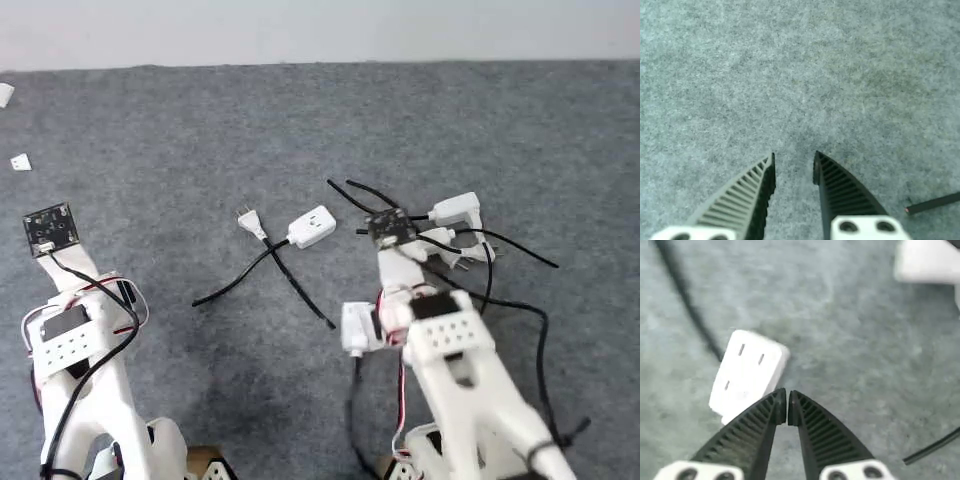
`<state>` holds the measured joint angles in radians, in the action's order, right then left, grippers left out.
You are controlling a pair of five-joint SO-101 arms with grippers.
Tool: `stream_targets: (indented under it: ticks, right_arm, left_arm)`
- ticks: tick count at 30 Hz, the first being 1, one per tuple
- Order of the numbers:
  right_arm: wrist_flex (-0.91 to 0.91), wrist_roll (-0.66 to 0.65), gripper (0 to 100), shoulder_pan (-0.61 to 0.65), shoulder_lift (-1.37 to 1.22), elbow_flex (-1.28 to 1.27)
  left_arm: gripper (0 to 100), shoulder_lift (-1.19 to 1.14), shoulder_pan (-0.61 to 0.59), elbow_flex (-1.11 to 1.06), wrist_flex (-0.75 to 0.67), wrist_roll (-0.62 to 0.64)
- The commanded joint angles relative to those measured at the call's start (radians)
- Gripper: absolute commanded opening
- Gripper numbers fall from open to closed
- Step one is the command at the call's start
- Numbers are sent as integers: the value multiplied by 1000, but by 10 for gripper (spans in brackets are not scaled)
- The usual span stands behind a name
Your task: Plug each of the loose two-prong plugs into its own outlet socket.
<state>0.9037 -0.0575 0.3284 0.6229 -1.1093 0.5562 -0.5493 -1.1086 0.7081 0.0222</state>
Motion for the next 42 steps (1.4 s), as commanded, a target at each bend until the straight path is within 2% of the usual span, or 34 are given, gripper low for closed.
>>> stream_targets:
  ticks: [1,10,17,21,24,27,34,42]
  right_arm:
    - [-2,-11,9,36,186,-54]
    - [7,-8,9,42,478,-152]
    - [5,-6,11,45,461,-117]
    - [42,-43,22,97,344,44]
    - [53,-181,84,177,199,141]
    - [-12,-265,121,274,45,187]
    - [-328,-215,122,285,-257,199]
    - [-332,-210,122,291,-499,313]
  left_arm:
    - [119,12,-8,5,6,-9]
    - [119,12,-6,5,6,-9]
    - [119,12,-3,5,6,-9]
    - [119,12,-2,5,5,-9]
    - [119,12,-3,5,5,-9]
    - [119,12,-6,5,3,-9]
    - [119,12,-3,8,2,-9]
    - [120,12,-3,8,2,-9]
